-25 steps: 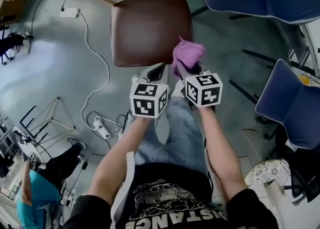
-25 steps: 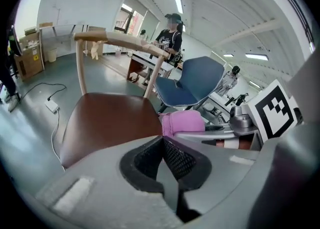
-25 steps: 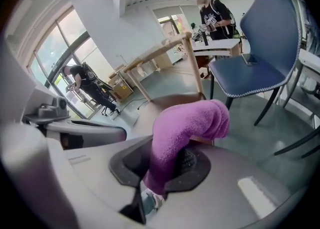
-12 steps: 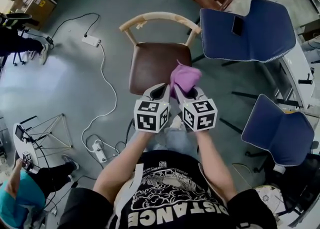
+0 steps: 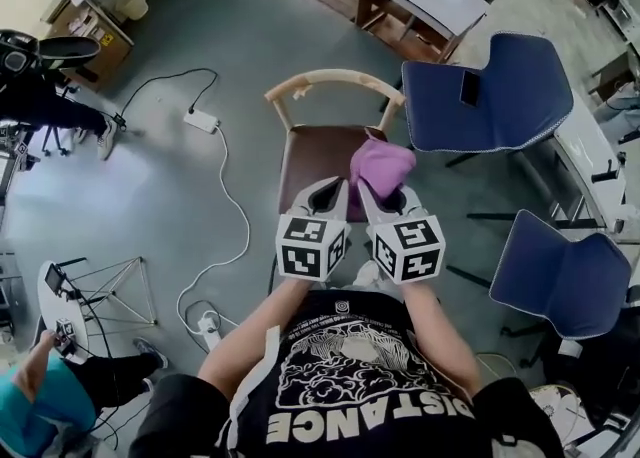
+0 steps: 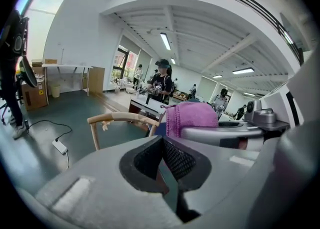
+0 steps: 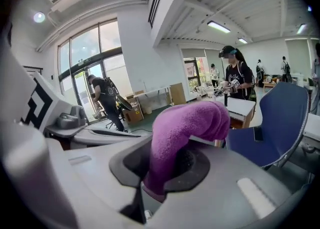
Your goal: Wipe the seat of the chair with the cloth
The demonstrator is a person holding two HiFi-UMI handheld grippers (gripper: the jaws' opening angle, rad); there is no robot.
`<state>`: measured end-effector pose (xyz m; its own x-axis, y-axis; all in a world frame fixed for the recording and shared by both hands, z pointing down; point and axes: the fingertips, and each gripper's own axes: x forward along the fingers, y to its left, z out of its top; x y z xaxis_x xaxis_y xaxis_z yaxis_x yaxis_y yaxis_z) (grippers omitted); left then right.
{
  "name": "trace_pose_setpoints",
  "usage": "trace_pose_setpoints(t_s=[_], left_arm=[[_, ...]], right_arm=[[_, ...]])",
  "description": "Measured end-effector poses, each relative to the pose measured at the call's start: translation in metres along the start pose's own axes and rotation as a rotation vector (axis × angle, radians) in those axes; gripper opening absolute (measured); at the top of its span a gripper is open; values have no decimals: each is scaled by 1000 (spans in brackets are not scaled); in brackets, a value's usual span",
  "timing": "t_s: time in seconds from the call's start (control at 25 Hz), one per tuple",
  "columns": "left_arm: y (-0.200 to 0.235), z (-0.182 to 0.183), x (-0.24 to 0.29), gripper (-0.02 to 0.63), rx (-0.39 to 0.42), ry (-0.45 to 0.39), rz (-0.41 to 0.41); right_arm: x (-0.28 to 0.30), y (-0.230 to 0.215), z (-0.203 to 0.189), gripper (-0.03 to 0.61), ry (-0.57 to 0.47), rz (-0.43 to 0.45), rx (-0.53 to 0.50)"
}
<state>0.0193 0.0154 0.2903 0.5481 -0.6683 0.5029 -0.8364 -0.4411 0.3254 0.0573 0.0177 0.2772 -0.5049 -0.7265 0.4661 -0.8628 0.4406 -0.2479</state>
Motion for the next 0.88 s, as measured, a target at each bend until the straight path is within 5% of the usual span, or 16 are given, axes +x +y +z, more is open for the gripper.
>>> trace_pose_setpoints(t_s=[0.88], left_arm=[[2,14,-9,-6,29,-35,41]], right_arm=[[0,7,8,60,-15,25,-36]])
